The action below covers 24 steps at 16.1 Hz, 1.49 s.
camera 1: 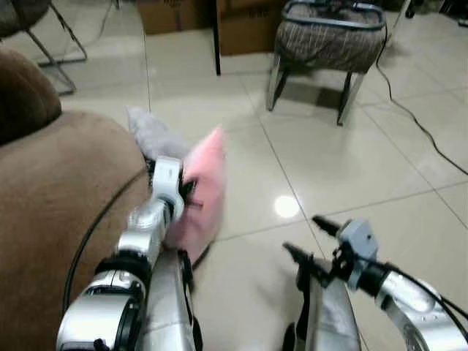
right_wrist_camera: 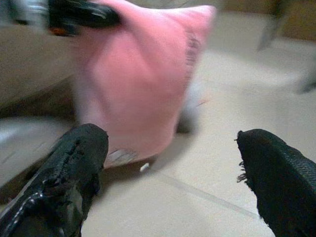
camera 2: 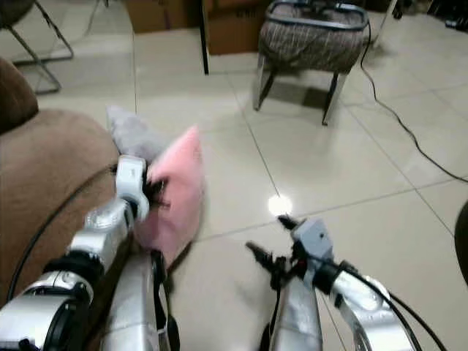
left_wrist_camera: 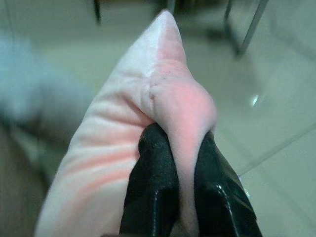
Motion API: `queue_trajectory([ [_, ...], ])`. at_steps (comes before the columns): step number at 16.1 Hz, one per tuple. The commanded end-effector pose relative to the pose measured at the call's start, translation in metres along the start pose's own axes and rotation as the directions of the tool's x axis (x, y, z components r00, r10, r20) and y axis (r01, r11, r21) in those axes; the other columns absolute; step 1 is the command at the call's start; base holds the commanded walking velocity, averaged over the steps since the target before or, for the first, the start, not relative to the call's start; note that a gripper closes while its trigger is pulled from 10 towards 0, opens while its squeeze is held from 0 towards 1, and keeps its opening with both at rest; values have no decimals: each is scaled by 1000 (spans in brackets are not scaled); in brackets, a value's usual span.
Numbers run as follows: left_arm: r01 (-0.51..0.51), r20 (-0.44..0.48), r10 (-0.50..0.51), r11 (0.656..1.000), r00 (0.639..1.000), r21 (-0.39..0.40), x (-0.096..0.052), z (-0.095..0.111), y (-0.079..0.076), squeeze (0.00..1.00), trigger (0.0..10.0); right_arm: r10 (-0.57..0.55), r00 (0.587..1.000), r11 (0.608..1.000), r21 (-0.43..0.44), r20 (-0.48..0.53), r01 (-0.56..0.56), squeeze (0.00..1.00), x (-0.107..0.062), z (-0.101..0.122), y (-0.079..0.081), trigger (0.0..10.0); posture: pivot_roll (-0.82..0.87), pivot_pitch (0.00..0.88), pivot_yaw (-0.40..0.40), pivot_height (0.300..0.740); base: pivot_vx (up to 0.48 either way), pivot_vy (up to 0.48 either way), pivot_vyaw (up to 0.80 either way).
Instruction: Move the pillow to the sofa from floor
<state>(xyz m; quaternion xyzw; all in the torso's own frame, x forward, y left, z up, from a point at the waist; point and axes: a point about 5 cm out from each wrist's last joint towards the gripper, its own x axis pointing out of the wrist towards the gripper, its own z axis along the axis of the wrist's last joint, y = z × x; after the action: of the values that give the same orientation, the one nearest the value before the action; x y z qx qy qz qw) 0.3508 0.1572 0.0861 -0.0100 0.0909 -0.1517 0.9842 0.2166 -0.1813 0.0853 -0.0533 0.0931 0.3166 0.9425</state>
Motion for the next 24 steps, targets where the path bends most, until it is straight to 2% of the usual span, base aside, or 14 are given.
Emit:
queue_trajectory([
  [1,25,143,-23,1000,989,-11,1,32,-3,0,0,-101,994,995,-16,35,101,0,2,11,-8,10000,-36,0,74,501,0,0,0],
  [2,27,273,-22,999,962,-17,-9,66,-11,0,0,-234,968,972,-14,91,236,0,5,30,-19,10000,-29,0,80,501,0,0,0],
  [3,22,309,-17,1000,951,-15,-16,77,-13,0,0,-285,954,958,-14,96,288,0,5,35,-22,10000,-28,0,81,501,0,0,0],
  [4,13,358,-9,1000,934,-8,-31,91,-17,0,0,-371,925,927,-26,83,374,0,5,42,-29,10000,-27,0,89,501,0,0,0],
  [6,-26,392,-10,996,920,86,-63,98,-21,0,0,-447,886,894,47,123,445,0,2,59,-31,10000,-25,0,90,516,0,0,0],
  [7,-61,409,25,995,912,77,-85,98,-24,0,0,-439,885,898,62,152,435,0,5,69,-21,10000,-19,0,77,531,0,0,0],
  [8,-82,430,64,996,900,23,-101,99,-29,0,5412,-449,877,894,78,172,442,0,7,76,-12,10000,4,0,53,541,0,0,0],
  [10,-51,439,42,999,897,9,-112,94,-43,0,9569,-454,872,891,80,182,447,0,11,80,-6,10000,38,0,21,556,0,0,0],
  [11,-62,404,51,998,913,13,-111,85,-51,0,10000,-470,867,883,81,163,463,0,16,78,-10,10000,34,0,12,571,0,0,0],
  [13,-131,346,136,991,928,-37,-100,75,-45,0,10000,-471,864,882,87,179,463,0,23,84,-15,10000,26,0,14,591,0,0,0],
  [14,-142,314,142,990,939,-22,-95,73,-43,0,10000,-460,870,888,79,176,454,0,28,86,-14,10000,29,0,6,601,0,0,0],
  [16,-175,315,157,984,936,27,-92,73,-37,0,10000,-453,878,892,87,158,444,0,35,83,-9,10000,40,0,-5,626,0,0,0],
  [21,-203,297,191,979,936,10,-93,69,-36,0,10000,-438,875,898,73,205,433,0,44,89,-4,10000,52,0,-5,676,0,0,0],
  [24,-217,291,198,976,936,33,-91,69,-35,0,10000,-452,874,892,86,176,444,0,45,83,-5,10000,50,0,-3,706,0,0,0],
])
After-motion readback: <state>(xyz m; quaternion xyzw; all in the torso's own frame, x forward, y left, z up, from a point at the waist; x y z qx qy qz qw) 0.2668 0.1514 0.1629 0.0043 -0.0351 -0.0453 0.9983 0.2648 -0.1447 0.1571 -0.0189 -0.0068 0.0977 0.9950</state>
